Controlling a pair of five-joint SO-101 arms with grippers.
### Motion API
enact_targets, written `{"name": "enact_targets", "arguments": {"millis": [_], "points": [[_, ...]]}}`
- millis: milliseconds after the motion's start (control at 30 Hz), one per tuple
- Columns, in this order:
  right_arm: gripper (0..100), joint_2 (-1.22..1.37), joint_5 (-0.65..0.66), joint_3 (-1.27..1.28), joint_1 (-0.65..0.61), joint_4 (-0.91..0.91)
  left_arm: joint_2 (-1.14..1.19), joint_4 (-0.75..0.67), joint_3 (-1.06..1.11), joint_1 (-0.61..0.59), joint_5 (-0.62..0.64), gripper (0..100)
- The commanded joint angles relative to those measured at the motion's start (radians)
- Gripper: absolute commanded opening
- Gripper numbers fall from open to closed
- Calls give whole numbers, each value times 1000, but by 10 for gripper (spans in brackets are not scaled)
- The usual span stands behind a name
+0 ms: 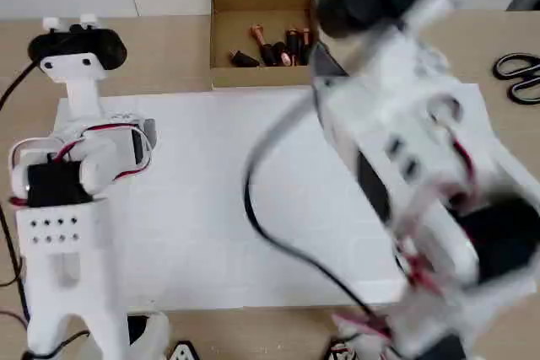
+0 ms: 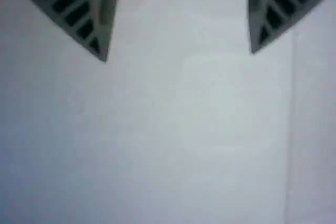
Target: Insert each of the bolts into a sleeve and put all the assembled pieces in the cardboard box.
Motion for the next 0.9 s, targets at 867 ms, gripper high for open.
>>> {"name": "enact_targets", "arguments": {"millis": [867], "points": [[221,-1167,57,1978,197,-702,-855,-646,964,2,-97,169]]}}
